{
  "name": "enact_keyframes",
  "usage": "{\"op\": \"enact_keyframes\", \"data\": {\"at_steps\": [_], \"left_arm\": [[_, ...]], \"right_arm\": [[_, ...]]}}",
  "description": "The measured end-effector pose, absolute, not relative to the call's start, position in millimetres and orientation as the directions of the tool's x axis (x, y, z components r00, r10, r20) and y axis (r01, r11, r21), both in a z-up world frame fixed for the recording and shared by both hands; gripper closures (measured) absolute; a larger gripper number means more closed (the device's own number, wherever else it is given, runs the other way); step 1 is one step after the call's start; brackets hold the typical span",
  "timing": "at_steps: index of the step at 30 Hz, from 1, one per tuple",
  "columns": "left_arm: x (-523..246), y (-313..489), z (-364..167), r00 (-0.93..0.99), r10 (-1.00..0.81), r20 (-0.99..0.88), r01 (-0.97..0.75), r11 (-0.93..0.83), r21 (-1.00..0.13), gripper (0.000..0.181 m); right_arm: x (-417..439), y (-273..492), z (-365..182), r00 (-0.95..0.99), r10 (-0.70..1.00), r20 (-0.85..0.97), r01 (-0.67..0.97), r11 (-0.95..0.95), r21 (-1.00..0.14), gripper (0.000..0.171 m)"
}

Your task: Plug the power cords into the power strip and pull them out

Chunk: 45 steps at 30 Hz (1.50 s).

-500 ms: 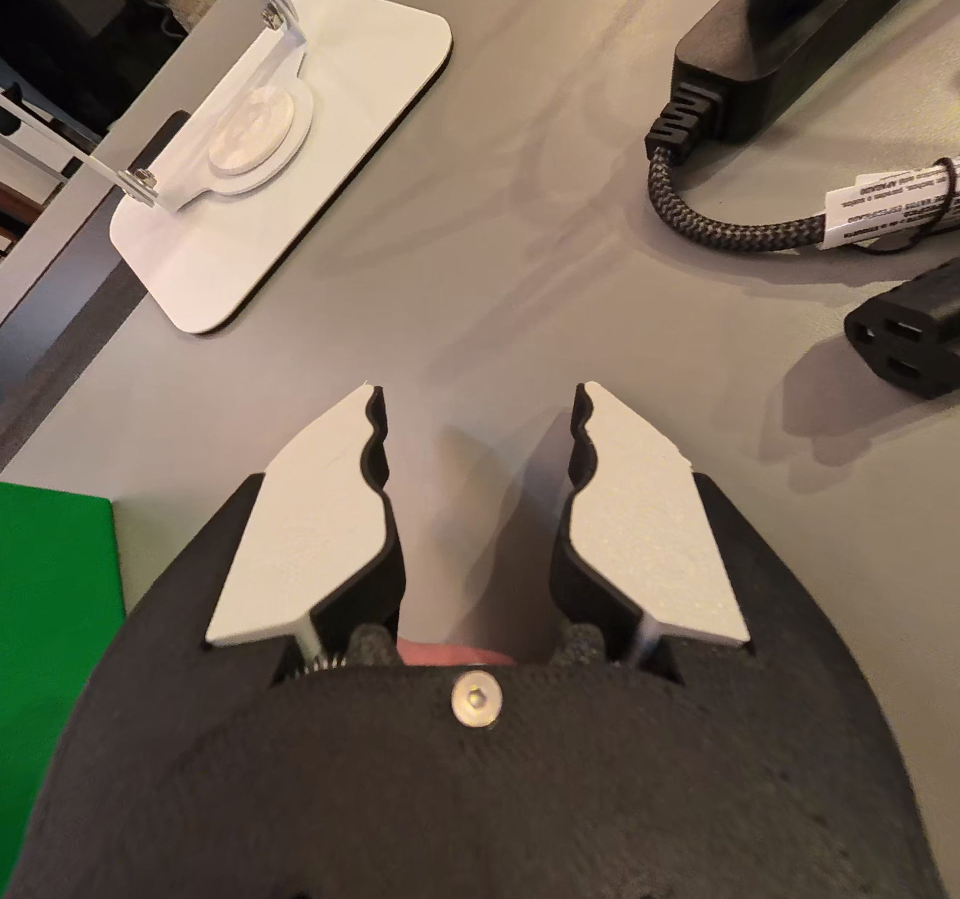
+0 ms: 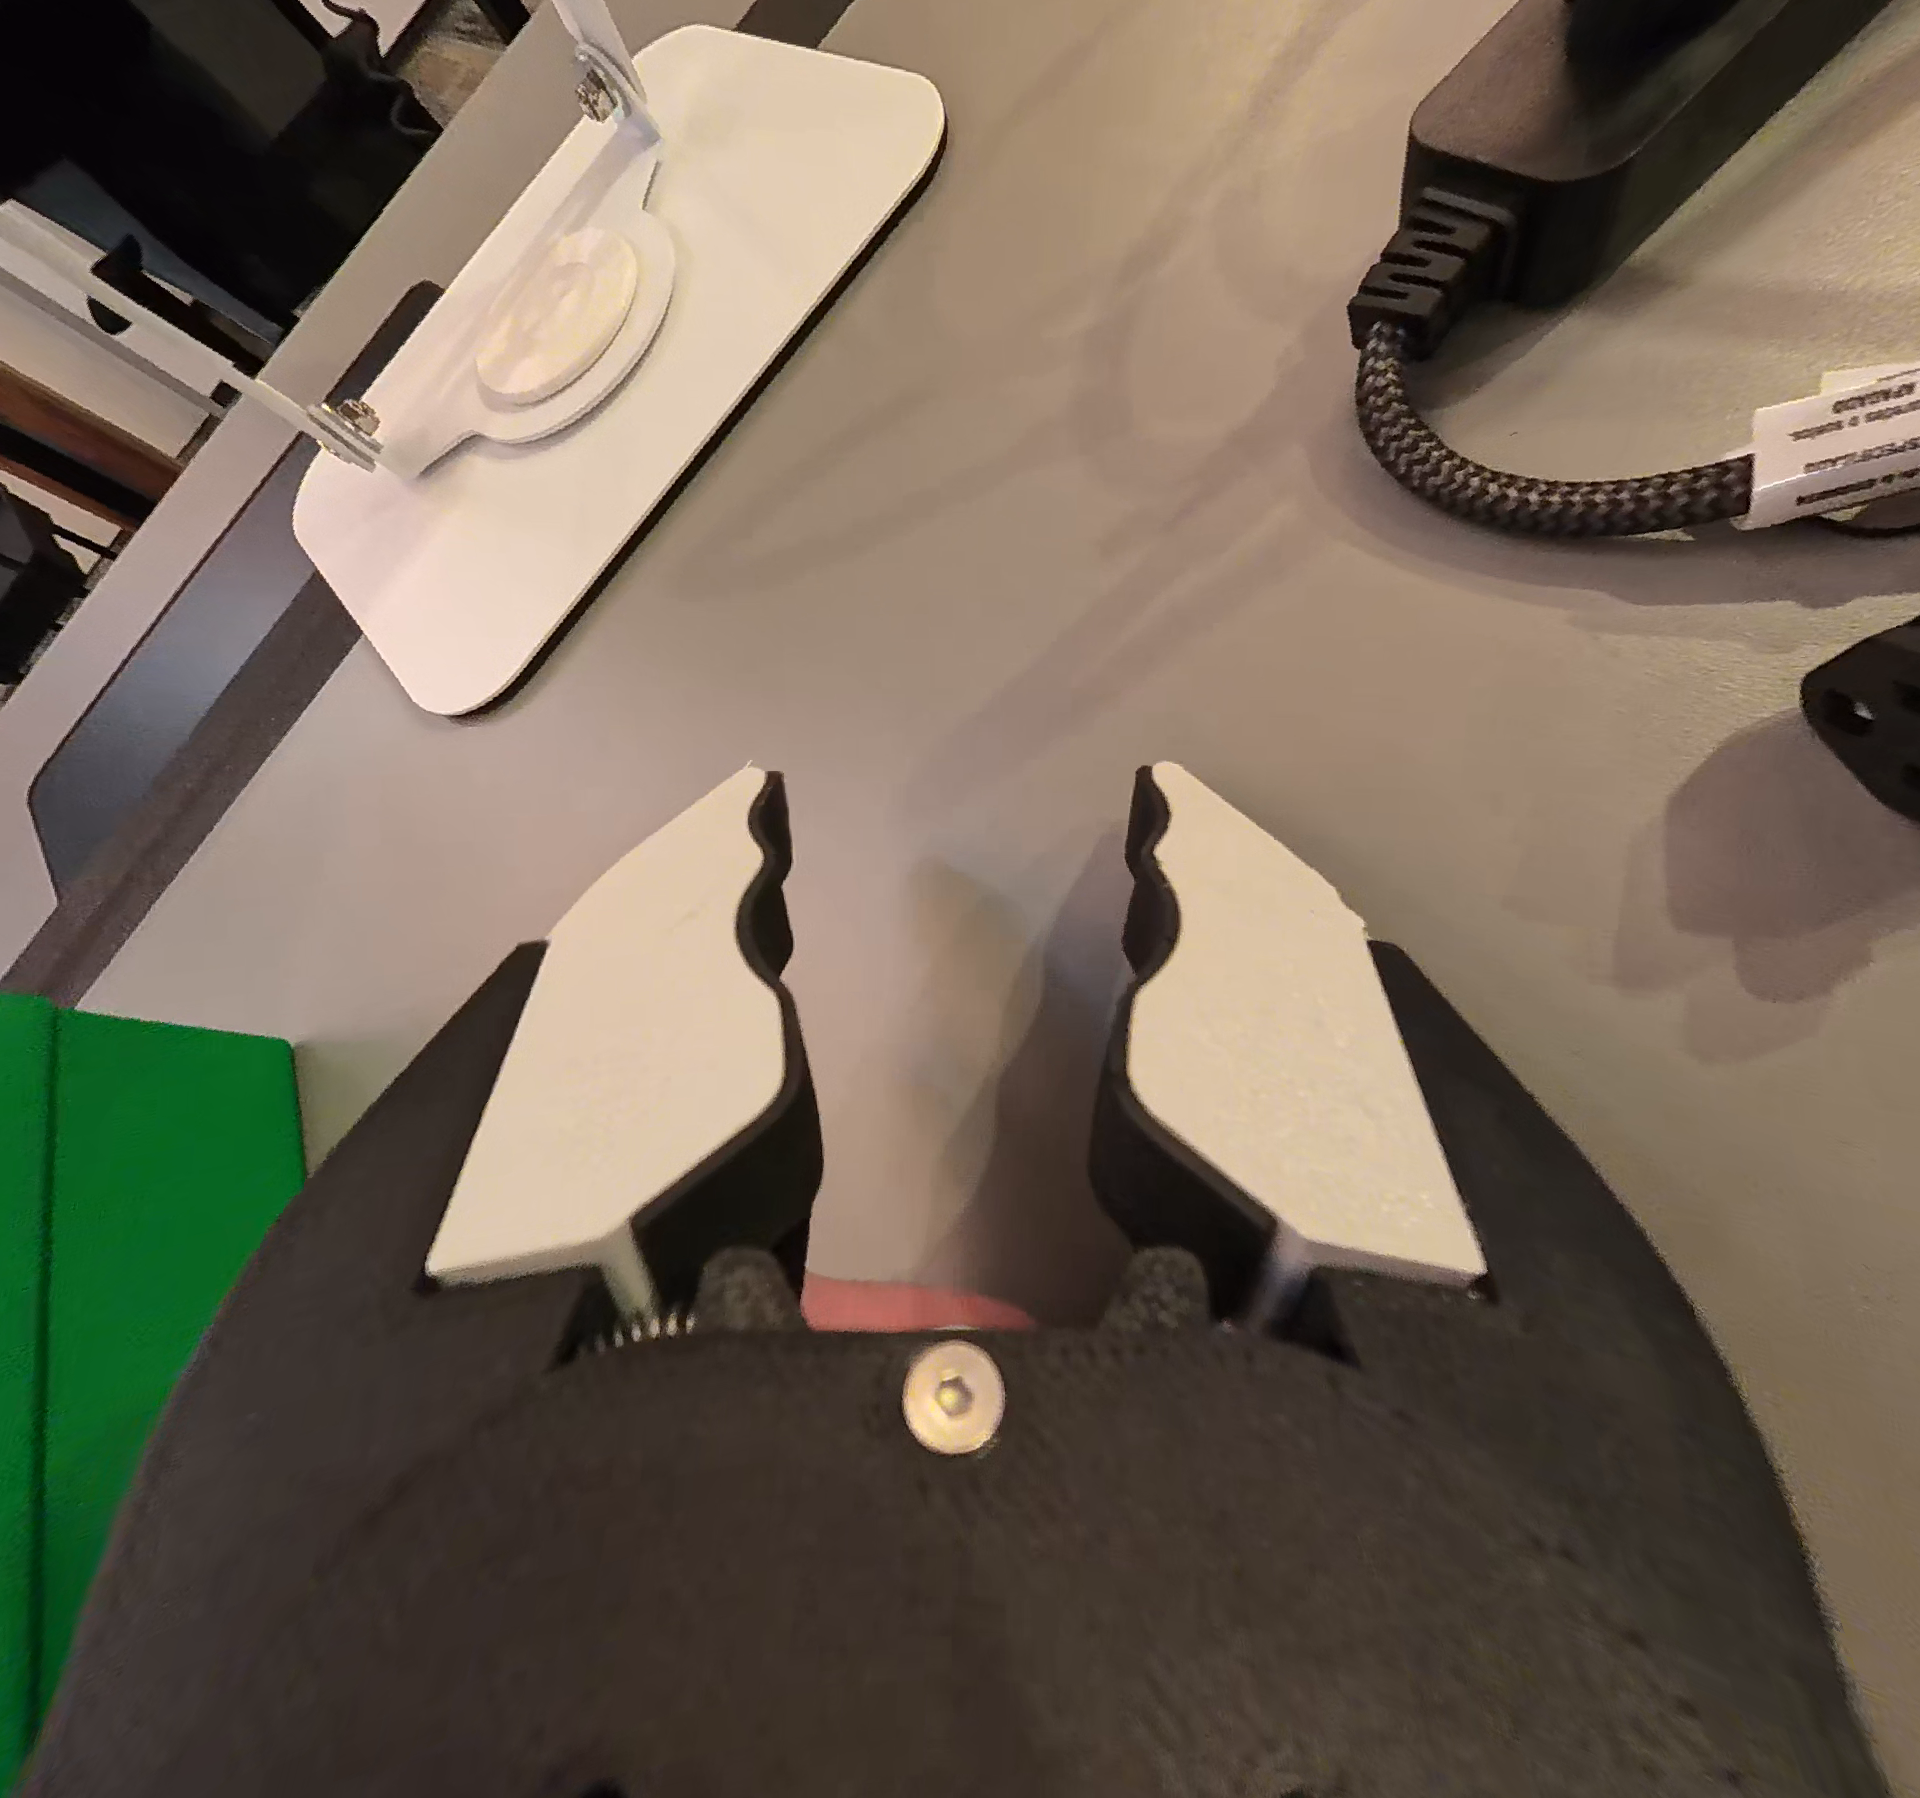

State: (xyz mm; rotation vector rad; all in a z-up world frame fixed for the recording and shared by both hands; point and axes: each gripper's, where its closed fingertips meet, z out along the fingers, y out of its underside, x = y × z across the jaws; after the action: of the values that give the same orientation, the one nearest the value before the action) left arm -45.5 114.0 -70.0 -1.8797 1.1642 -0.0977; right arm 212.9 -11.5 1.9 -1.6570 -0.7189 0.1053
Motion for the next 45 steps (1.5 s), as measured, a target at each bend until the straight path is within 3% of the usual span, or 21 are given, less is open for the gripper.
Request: {"op": "enact_keyframes", "data": {"at_steps": [20, 31, 34, 37, 45], "left_arm": [[-42, 112, -69, 0.527, -0.754, -0.392, -0.691, -0.112, -0.714, 0.123], [-38, 106, -69, 0.491, -0.774, -0.399, -0.698, -0.076, -0.712, 0.125], [-38, 106, -69, 0.495, -0.785, -0.373, -0.69, -0.094, -0.718, 0.117], [-36, 111, -56, 0.541, -0.743, -0.394, -0.643, -0.063, -0.763, 0.096], [-15, 105, -34, 0.485, -0.752, -0.447, -0.651, 0.03, -0.758, 0.091]], "right_arm": [[213, -9, -3, 0.797, 0.49, 0.353, 0.431, -0.052, -0.901, 0.114], [226, -9, 15, 0.847, 0.469, 0.249, 0.294, -0.024, -0.956, 0.112], [222, -10, 12, 0.836, 0.478, 0.27, 0.319, -0.021, -0.948, 0.112], [219, -10, 9, 0.825, 0.482, 0.294, 0.347, -0.022, -0.938, 0.112], [223, -10, 13, 0.836, 0.481, 0.264, 0.311, -0.018, -0.95, 0.112]]}}
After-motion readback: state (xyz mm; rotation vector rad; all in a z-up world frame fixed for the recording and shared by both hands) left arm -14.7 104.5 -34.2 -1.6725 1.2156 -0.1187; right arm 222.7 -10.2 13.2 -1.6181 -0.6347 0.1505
